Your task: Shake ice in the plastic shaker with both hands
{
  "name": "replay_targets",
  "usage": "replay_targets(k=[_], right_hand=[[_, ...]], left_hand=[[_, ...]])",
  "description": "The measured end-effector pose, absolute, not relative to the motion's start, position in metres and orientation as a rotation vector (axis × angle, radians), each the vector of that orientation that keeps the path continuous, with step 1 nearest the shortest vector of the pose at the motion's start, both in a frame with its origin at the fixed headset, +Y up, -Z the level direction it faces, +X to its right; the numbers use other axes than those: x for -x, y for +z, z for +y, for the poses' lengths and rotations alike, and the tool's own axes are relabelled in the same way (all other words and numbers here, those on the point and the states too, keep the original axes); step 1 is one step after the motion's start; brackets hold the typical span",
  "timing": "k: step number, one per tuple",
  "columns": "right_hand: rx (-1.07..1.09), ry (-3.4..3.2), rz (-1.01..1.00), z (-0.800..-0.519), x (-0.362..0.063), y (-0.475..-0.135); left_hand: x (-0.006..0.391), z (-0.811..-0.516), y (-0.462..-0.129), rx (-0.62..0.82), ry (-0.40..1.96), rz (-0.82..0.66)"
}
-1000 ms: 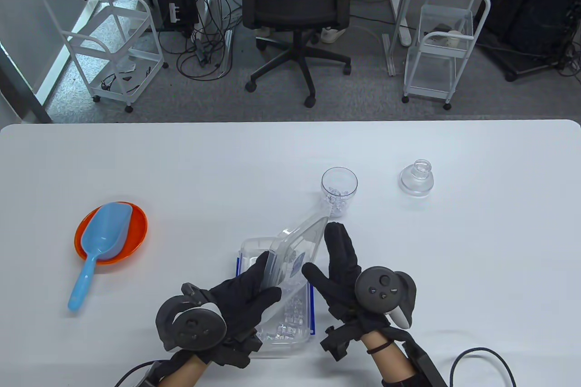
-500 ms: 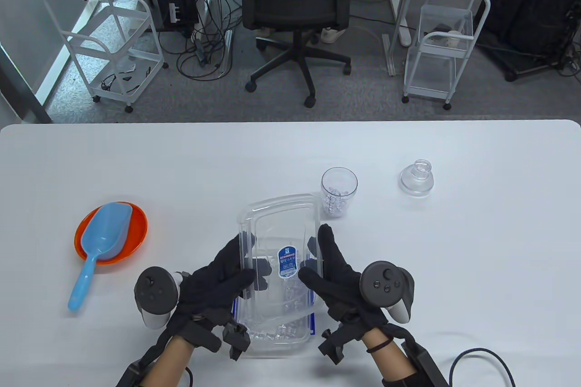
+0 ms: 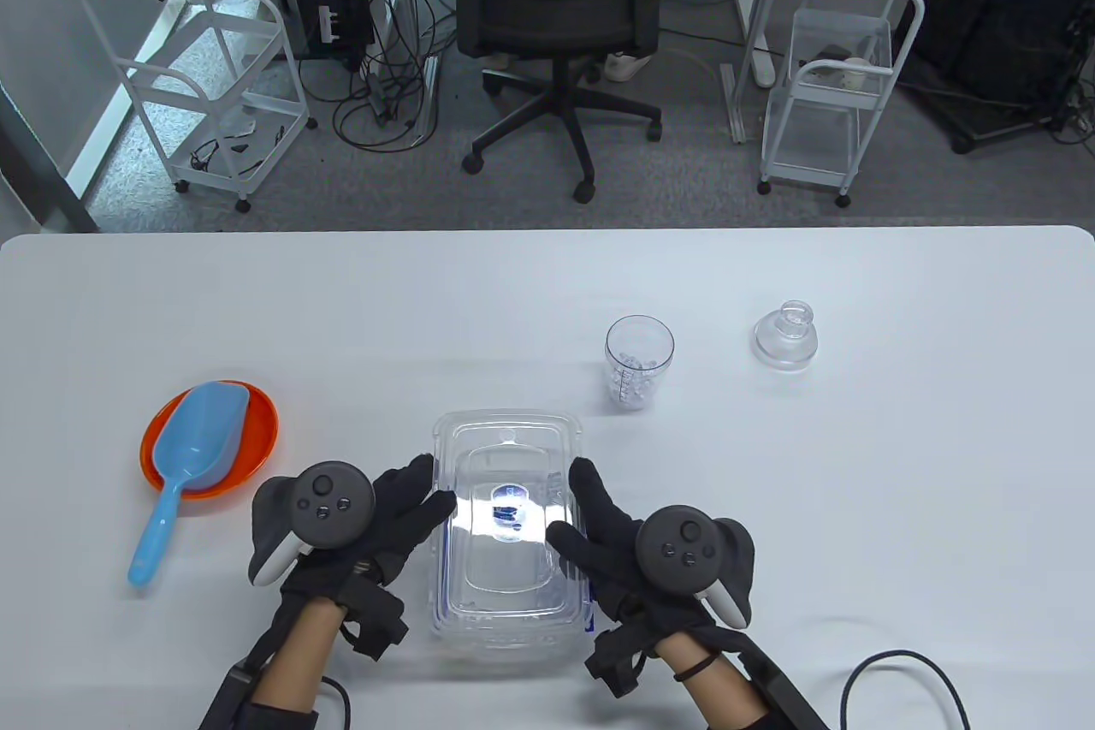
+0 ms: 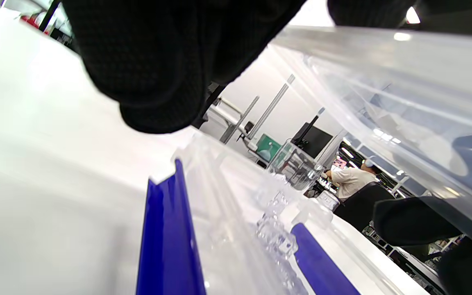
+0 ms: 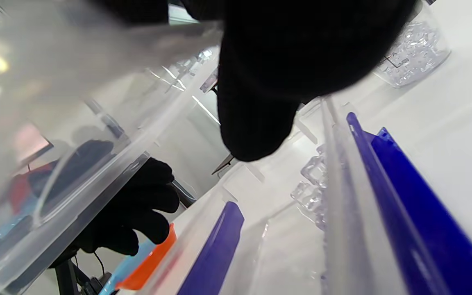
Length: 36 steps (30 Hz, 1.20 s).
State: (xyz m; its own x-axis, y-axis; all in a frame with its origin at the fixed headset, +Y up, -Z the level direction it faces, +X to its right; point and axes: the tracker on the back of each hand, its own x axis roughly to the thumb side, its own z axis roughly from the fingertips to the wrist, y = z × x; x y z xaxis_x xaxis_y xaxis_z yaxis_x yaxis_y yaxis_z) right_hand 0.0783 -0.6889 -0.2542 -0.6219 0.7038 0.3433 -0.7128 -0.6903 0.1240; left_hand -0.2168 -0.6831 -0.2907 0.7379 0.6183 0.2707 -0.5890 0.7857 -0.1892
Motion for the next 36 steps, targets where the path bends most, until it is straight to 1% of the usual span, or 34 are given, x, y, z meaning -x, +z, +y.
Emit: replay_targets(k=[3, 6, 12, 16, 19, 20, 26, 30, 32, 36], right_hand=[[-0.492, 2.257, 0.073, -0.691, -0.074, -0.253], [-0.45, 2.237, 0.077, -0.693, -0.072, -0.253], [-0.434, 2.307, 0.11, -0.698, -0.07, -0.257], [-0.392, 2.299, 0.114, -0.699, -0.074, -0.261], [-0.354, 2.349, 0.089, -0.7, -0.077, -0.263], [-0.35, 2.381, 0.088, -0.7, -0.078, -0.263], [-0.35, 2.509, 0.072, -0.698, -0.076, -0.262], [-0.349, 2.65, 0.068, -0.699, -0.079, -0.264], [-0.325, 2.598, 0.12, -0.702, -0.082, -0.266], [-0.274, 2.461, 0.293, -0.715, -0.088, -0.272]], left_hand=[[0.218, -0.693, -0.299, 0.135, 0.67, -0.338], [0.216, -0.703, -0.304, 0.203, 0.628, -0.336], [0.211, -0.726, -0.309, 0.344, 0.668, -0.318], [0.212, -0.725, -0.309, 0.345, 0.638, -0.32], [0.209, -0.726, -0.308, 0.372, 0.605, -0.323], [0.208, -0.727, -0.307, 0.388, 0.588, -0.329], [0.208, -0.727, -0.307, 0.384, 0.593, -0.319], [0.207, -0.726, -0.306, 0.421, 0.565, -0.31], [0.207, -0.726, -0.306, 0.44, 0.548, -0.303], [0.208, -0.729, -0.305, 0.475, 0.58, -0.289]])
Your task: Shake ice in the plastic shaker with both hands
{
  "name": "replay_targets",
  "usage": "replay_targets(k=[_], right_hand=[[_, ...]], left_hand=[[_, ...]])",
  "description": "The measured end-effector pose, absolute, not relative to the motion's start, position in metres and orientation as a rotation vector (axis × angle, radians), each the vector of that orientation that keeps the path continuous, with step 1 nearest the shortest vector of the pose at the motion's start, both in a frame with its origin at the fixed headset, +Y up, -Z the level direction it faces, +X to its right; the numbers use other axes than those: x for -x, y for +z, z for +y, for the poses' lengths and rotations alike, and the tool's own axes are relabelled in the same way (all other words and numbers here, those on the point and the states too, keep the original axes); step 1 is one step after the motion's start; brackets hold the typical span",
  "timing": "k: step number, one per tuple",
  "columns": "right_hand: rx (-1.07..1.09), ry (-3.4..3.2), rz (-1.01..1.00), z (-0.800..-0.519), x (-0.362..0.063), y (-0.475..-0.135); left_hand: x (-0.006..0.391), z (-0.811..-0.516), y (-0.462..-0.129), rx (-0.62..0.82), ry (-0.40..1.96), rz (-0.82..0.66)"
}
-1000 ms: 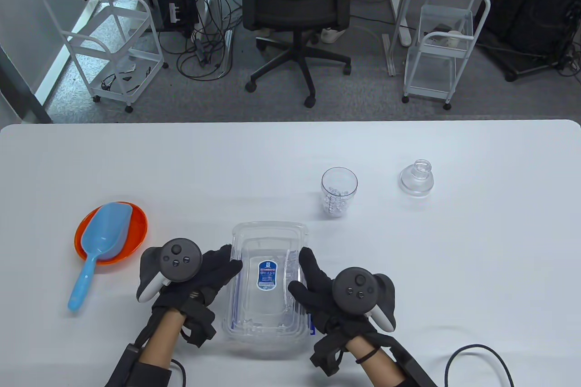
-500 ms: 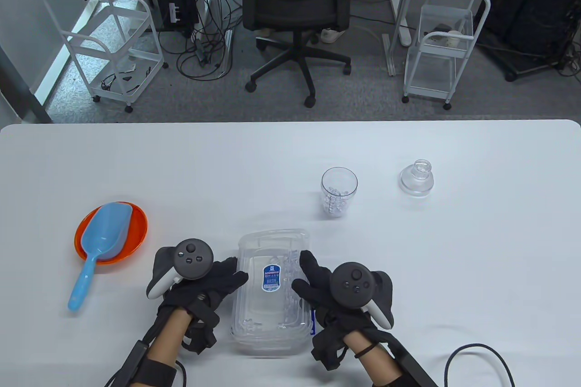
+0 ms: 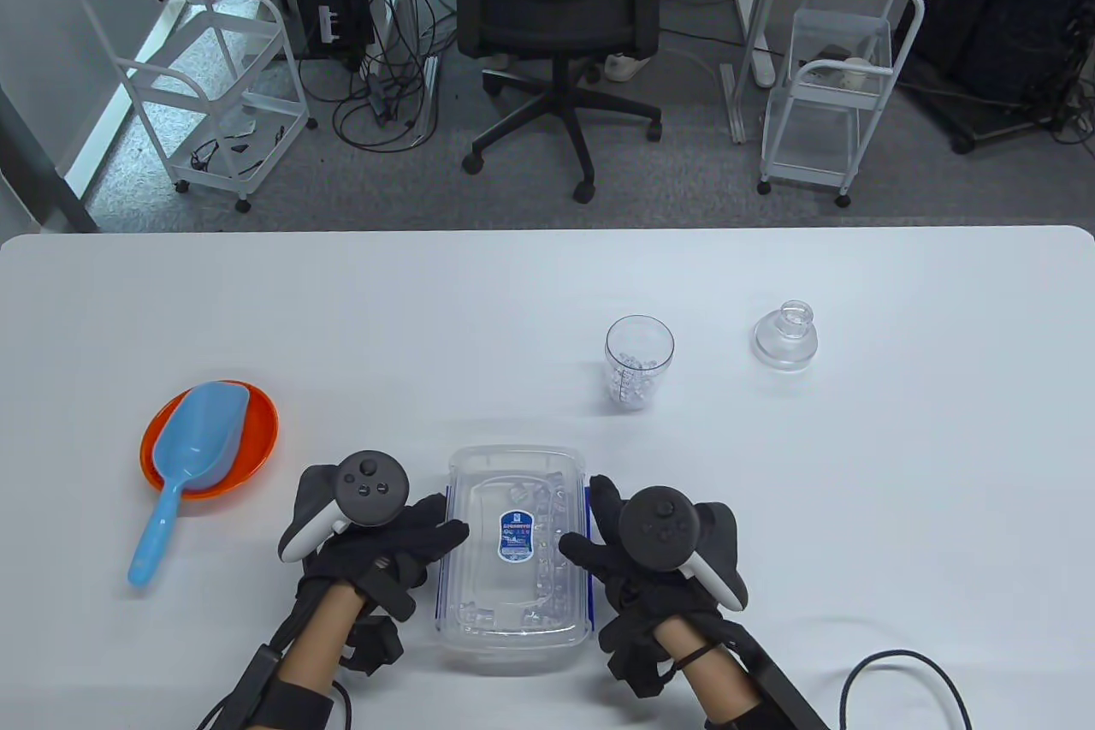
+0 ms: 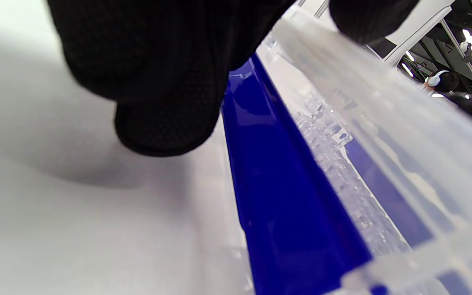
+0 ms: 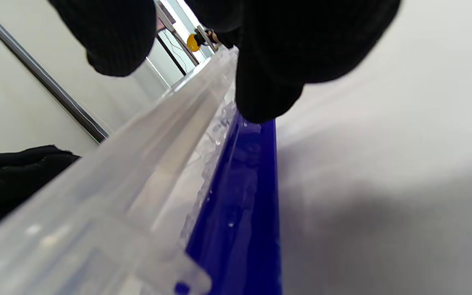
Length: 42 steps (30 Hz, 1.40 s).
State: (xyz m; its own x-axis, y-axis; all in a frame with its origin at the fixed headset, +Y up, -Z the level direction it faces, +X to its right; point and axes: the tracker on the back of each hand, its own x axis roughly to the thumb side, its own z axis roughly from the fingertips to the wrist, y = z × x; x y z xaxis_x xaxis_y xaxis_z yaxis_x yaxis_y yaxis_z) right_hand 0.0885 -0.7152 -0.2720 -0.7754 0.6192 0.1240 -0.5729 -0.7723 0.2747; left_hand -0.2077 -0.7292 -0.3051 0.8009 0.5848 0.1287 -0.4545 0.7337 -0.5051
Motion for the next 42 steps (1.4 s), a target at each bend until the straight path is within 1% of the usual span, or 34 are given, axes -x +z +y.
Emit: replay_targets(k=[2, 5, 9, 11, 14, 19, 23, 25, 28, 32, 34, 35, 38, 42], right_hand=[[-0.268, 2.447, 0.358, -0.721, -0.09, -0.274], [-0.242, 2.339, 0.494, -0.733, -0.093, -0.278], [-0.093, 2.035, 0.602, -0.752, -0.099, -0.279], [-0.087, 1.996, 0.623, -0.755, -0.099, -0.28], [-0.111, 1.968, 0.651, -0.758, -0.099, -0.281], [-0.053, 1.934, 0.686, -0.763, -0.104, -0.284], [-0.027, 2.008, 0.65, -0.76, -0.107, -0.284], [-0.02, 2.054, 0.631, -0.758, -0.108, -0.285], [-0.028, 2.12, 0.602, -0.753, -0.107, -0.285], [-0.054, 2.178, 0.545, -0.746, -0.105, -0.284], [-0.081, 2.137, 0.572, -0.747, -0.1, -0.281], [-0.063, 2.131, 0.538, -0.746, -0.1, -0.28], [-0.102, 2.159, 0.539, -0.744, -0.099, -0.281], [-0.148, 2.155, 0.538, -0.745, -0.096, -0.278]], left_hand=[[0.208, -0.733, -0.305, 0.496, 0.614, -0.274], [0.211, -0.74, -0.304, 0.572, 0.669, -0.242], [0.217, -0.759, -0.301, 0.668, 0.841, -0.192], [0.219, -0.766, -0.301, 0.707, 0.909, -0.172], [0.22, -0.771, -0.301, 0.731, 0.926, -0.168], [0.224, -0.782, -0.302, 0.782, 1.014, -0.124], [0.225, -0.779, -0.304, 0.769, 0.958, -0.112], [0.227, -0.774, -0.304, 0.727, 0.881, -0.092], [0.226, -0.768, -0.305, 0.696, 0.855, -0.086], [0.223, -0.759, -0.307, 0.649, 0.793, -0.111], [0.222, -0.756, -0.307, 0.63, 0.787, -0.12], [0.221, -0.754, -0.306, 0.622, 0.788, -0.129], [0.215, -0.752, -0.304, 0.627, 0.8, -0.151], [0.212, -0.748, -0.303, 0.609, 0.758, -0.17]])
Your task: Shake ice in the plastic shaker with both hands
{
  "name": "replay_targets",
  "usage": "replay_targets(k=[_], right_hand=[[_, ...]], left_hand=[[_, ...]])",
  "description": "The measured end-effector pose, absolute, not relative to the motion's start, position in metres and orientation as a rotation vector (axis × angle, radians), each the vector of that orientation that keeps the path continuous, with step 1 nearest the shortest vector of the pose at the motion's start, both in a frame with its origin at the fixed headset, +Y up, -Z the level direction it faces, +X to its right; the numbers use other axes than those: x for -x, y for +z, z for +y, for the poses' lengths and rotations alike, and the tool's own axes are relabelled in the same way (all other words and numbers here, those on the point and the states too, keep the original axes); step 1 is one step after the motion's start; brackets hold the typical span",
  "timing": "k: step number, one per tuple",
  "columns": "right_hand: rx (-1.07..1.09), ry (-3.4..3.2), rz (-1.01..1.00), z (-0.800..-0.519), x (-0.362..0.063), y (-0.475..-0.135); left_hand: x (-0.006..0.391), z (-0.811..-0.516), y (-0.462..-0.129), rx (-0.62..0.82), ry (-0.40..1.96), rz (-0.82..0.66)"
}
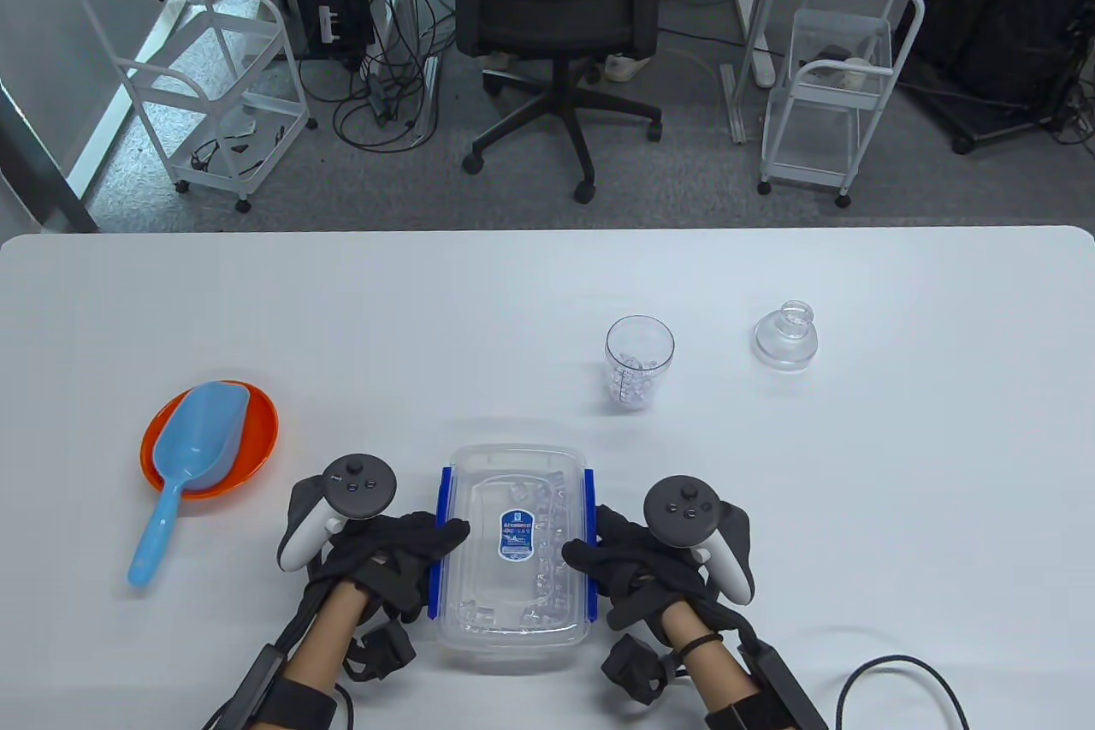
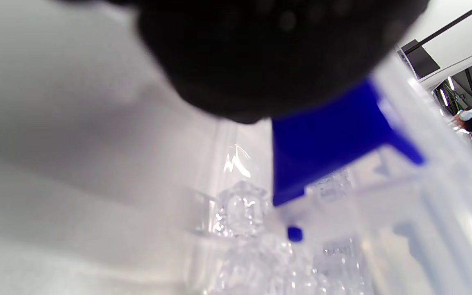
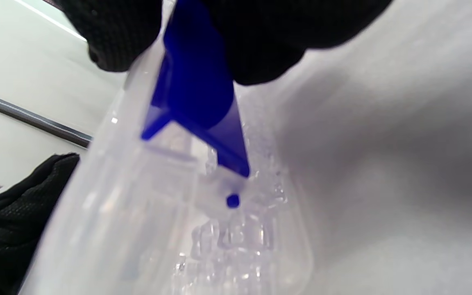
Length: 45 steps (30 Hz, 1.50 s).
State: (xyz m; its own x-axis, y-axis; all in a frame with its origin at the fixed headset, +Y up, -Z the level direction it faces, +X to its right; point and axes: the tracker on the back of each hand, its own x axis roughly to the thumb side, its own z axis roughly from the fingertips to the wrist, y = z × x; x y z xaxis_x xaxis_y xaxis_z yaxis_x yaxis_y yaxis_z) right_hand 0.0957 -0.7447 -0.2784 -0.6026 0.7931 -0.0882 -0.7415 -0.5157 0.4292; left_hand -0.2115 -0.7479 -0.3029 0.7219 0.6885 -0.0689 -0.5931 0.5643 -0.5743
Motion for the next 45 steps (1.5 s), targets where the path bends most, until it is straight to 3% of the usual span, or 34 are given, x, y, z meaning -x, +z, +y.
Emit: replay_targets(k=[8, 45], right_hand=[[-0.215, 2.159, 0.574, -0.747, -0.086, -0.276], [-0.303, 2.293, 0.546, -0.738, -0.067, -0.273]], left_hand=[[0.197, -0.738, -0.298, 0.514, 0.547, -0.197], [0.187, -0.73, -0.296, 0.327, 0.414, -0.231]])
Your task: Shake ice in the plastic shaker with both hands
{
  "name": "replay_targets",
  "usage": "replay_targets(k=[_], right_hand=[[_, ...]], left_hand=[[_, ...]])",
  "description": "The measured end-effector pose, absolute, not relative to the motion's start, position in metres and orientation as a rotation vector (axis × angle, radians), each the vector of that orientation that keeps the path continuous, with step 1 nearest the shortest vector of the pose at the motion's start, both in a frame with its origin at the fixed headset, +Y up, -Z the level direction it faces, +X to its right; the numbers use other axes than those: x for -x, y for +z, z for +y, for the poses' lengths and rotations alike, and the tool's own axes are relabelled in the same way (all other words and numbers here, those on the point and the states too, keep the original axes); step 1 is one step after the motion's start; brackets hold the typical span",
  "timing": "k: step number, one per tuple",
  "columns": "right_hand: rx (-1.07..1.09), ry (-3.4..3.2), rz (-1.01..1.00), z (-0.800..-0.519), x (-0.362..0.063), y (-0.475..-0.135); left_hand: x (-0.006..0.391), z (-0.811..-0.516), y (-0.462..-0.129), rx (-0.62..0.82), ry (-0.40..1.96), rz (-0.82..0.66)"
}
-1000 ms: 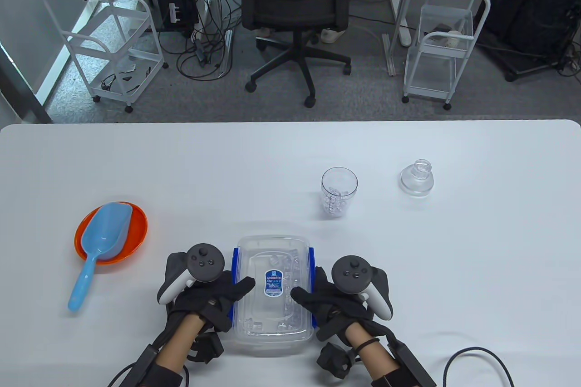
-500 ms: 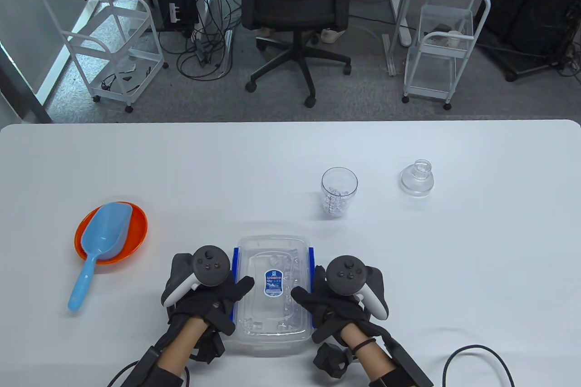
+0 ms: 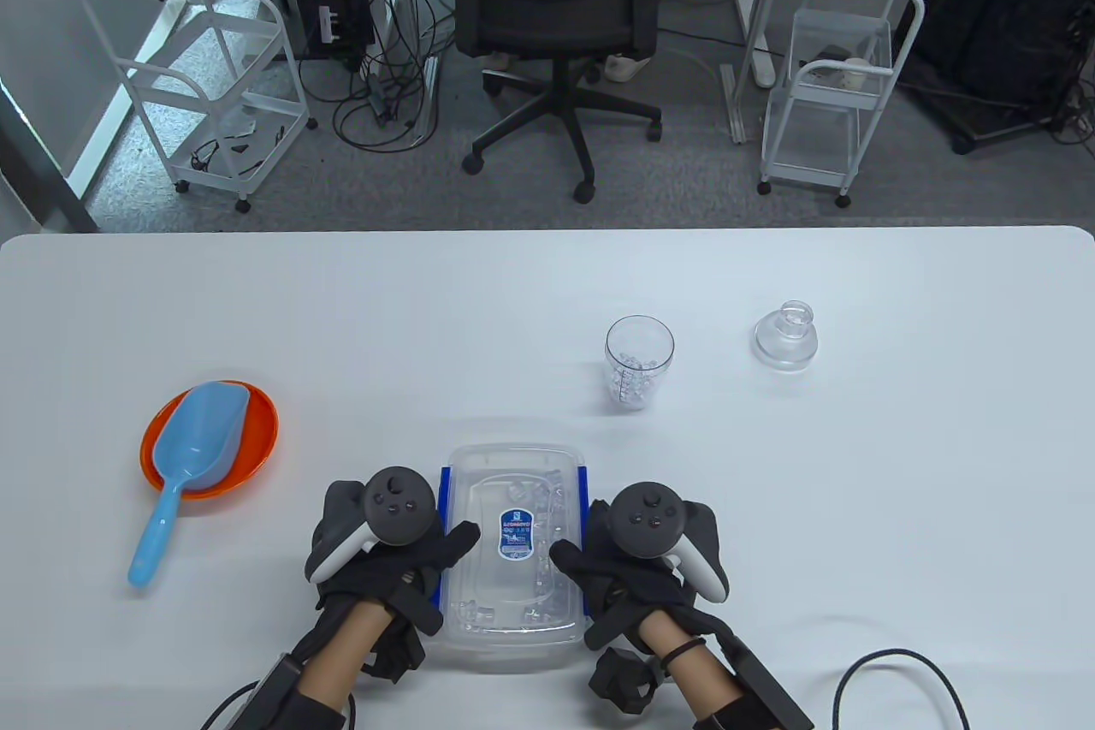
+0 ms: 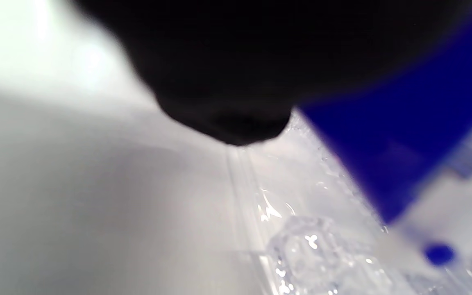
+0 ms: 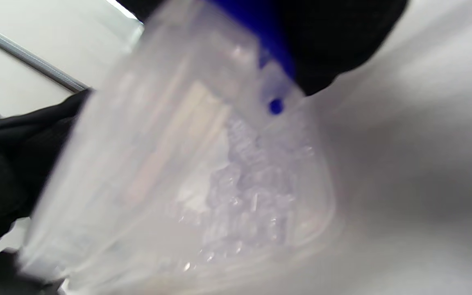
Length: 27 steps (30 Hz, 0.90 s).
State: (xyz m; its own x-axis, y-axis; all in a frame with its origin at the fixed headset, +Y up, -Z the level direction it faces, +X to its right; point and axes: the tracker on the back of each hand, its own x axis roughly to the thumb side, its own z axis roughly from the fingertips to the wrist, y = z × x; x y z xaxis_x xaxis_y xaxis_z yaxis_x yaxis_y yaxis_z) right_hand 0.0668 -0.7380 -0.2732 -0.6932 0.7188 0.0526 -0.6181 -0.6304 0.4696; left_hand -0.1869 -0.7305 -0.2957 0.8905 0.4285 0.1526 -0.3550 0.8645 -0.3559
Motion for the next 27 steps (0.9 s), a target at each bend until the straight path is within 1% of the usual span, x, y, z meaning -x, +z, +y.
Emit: replay_targets(k=[2, 4, 8, 21, 27], right_hand=[[-0.31, 2.323, 0.549, -0.737, -0.066, -0.273], [-0.297, 2.287, 0.545, -0.739, -0.066, -0.273], [-0.303, 2.305, 0.541, -0.738, -0.066, -0.273], [-0.306, 2.289, 0.544, -0.739, -0.067, -0.271], [-0.292, 2.27, 0.537, -0.741, -0.07, -0.27]], left_hand=[[0.182, -0.727, -0.294, 0.282, 0.367, -0.242], [0.18, -0.725, -0.294, 0.283, 0.315, -0.26], [0.182, -0.728, -0.294, 0.292, 0.379, -0.247], [0.181, -0.726, -0.293, 0.279, 0.35, -0.249], [0.168, -0.717, -0.287, 0.206, 0.154, -0.264]])
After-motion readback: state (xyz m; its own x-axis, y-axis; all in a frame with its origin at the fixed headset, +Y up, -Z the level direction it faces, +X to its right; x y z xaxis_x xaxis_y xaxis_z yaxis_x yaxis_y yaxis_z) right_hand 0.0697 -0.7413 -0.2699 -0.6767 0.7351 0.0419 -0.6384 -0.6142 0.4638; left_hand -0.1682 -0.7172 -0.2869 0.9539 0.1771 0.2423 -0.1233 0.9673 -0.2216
